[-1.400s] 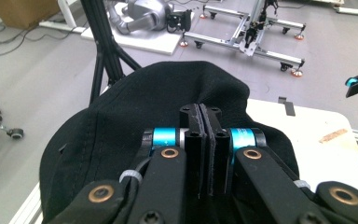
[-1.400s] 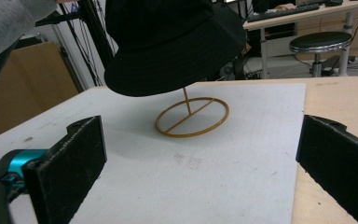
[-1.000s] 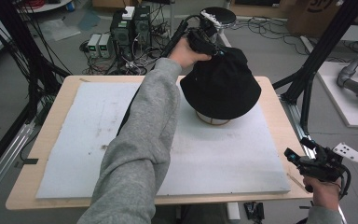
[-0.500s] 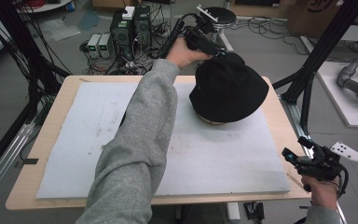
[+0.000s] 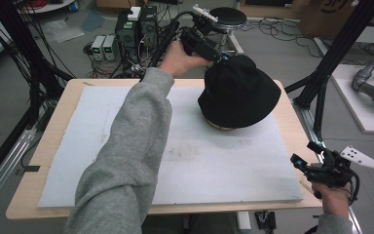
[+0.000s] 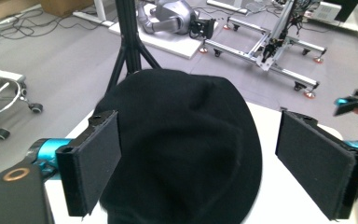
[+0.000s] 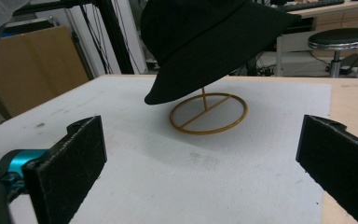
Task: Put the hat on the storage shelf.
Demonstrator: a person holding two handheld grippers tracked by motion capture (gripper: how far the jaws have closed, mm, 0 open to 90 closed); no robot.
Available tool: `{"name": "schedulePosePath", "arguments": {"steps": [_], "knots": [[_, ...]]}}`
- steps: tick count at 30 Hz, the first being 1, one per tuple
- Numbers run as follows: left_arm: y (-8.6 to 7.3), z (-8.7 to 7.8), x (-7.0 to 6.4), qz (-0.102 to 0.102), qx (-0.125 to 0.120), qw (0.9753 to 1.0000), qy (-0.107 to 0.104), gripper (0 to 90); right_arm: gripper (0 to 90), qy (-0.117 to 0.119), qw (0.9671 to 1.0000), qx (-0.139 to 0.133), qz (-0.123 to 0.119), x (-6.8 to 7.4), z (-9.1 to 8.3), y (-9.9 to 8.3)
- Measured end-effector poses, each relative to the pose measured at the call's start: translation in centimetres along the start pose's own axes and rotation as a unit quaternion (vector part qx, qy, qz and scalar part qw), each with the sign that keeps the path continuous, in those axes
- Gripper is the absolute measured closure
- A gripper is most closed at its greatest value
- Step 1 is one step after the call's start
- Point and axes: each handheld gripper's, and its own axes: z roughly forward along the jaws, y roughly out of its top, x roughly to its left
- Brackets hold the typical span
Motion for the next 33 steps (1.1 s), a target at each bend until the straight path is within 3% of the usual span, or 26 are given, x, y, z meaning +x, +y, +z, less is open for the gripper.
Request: {"name": "schedulePosePath", "arguments": {"steps": [1, 6, 7, 14, 15, 16, 17, 22, 27, 33], "knots": [[-0.5, -0.9, -0.3, 0.006, 0.013, 0.9997, 0.019, 13.2, 1.2, 0.003, 1.0, 0.002, 0.0, 0.1, 0.2, 0.0], [-1.8, -3.4, -0.7, -0.003, -0.005, 0.9996, 0.029, 12.9, 1.1, 0.004, 1.0, 0.004, 0.003, 0.4, 0.6, 0.1], [-2.4, -4.4, -0.9, -0.001, 0.001, 0.9991, 0.042, 12.7, 1.2, 0.006, 1.0, 0.002, -0.004, 0.4, 0.7, 0.2], [-4.4, -7.4, -1.2, -0.008, -0.003, 0.9975, 0.07, 11.5, 1.2, 0.01, 0.9999, 0.005, -0.006, 0.7, 1.3, 0.5], [-5.1, -8.3, -1.3, -0.013, -0.012, 0.9971, 0.074, 11.4, 1.2, 0.012, 0.9999, 0.007, -0.008, 0.8, 1.6, 0.6], [-5.1, -8.3, -1.3, -0.013, -0.012, 0.9971, 0.074, 11.4, 1.1, 0.01, 0.9999, 0.005, -0.009, 0.8, 1.7, 0.6], [-5.9, -8.9, -1.4, -0.011, -0.006, 0.9956, 0.093, 11.4, 1.2, 0.014, 0.9998, 0.008, -0.009, 0.9, 1.8, 0.6], [-7.5, -10.1, -1.4, -0.025, -0.01, 0.9947, 0.099, 11.5, 1.1, 0.019, 0.9997, 0.01, -0.012, 1.1, 2.4, 0.8], [-10.2, -11.9, -1.3, -0.043, -0.025, 0.9913, 0.122, 11.4, 1.2, 0.022, 0.9995, 0.016, -0.015, 1.4, 3.2, 0.8], [-12.3, -13.5, -1.1, -0.058, -0.025, 0.9886, 0.136, 11.5, 1.1, 0.023, 0.9995, 0.018, -0.016, 1.4, 3.7, 0.8]]}}
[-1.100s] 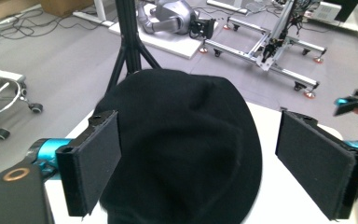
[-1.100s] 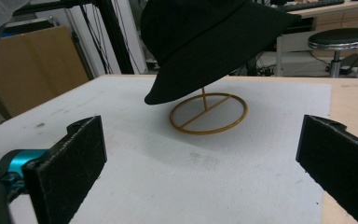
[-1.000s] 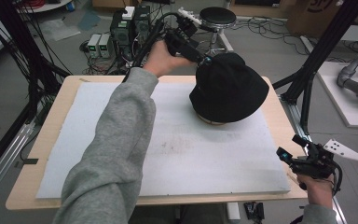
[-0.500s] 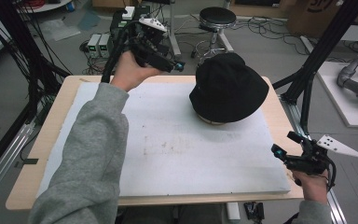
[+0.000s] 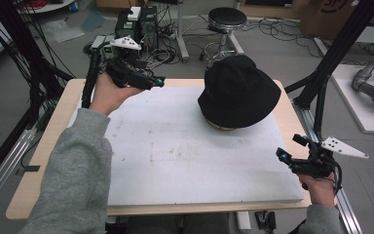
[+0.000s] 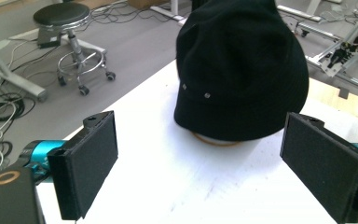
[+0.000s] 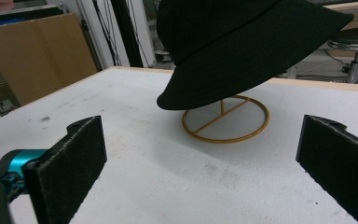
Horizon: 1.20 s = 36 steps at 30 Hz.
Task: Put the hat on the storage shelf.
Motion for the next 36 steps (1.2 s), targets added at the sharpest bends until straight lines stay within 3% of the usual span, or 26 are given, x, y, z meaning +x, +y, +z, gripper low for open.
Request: {"name": "schedulePosePath", "arguments": {"steps": [12, 19, 36], "knots": [[-3.8, -3.1, 1.0, -0.018, -0.011, 0.9992, 0.034, 11.5, 1.1, -0.012, 0.9999, 0.006, -0.003, -0.1, 0.8, 0.1], [-5.8, -4.1, 1.1, -0.029, -0.017, 0.9986, 0.04, 11.5, 1.1, -0.014, 0.9999, 0.002, -0.006, 0.1, 1.0, 0.3], [-11.8, -7.0, 0.9, -0.068, -0.051, 0.994, 0.068, 11.5, 1.2, -0.021, 0.9995, 0.012, -0.017, 0.9, 2.2, 0.4]]}}
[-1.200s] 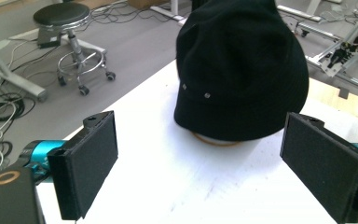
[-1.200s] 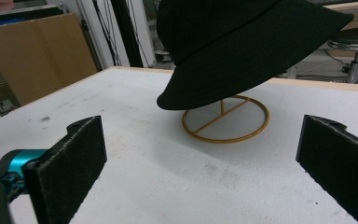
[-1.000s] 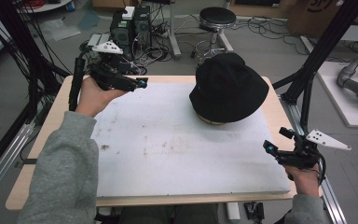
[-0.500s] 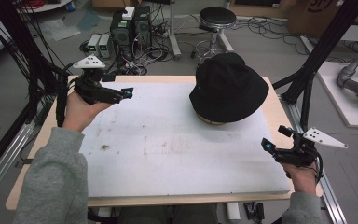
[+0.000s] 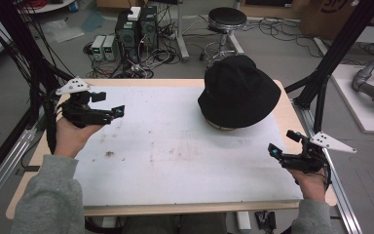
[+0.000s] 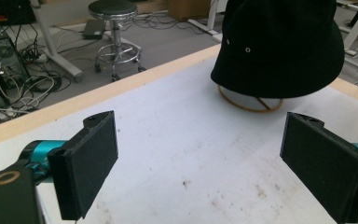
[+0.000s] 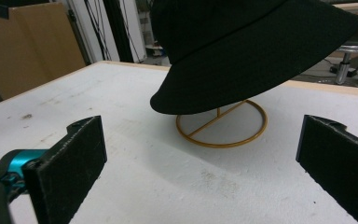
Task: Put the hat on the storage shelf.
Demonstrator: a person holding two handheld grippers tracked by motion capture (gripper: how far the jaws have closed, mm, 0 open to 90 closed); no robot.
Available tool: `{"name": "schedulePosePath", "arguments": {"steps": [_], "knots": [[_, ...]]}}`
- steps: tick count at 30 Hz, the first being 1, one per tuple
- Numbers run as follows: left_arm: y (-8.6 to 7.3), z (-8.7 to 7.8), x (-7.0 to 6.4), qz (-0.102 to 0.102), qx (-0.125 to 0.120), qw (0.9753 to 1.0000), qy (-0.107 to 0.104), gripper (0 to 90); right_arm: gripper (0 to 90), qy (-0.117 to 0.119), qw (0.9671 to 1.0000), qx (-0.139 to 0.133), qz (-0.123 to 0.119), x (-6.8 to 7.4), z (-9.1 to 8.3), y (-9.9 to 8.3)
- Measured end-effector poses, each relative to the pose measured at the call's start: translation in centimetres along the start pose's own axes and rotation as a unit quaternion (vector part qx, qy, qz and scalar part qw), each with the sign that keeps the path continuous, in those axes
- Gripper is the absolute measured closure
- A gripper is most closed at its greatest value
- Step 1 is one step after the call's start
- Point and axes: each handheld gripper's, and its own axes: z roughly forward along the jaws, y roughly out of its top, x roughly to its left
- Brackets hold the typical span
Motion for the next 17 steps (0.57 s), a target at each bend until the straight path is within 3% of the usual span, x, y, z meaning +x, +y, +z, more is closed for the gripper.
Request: {"name": "schedulePosePath", "arguments": {"steps": [12, 17], "knots": [[-3.9, -2.8, 0.0, -0.01, -0.003, 0.9997, 0.023, 11.5, 1.1, -0.016, 0.9999, 0.001, -0.004, 0.5, 0.2, 0.1], [-4.5, -4.4, -0.2, -0.007, -0.013, 0.9993, 0.034, 11.5, 1.2, -0.022, 0.9997, -0.004, -0.005, 0.7, 0.4, 0.1]]}}
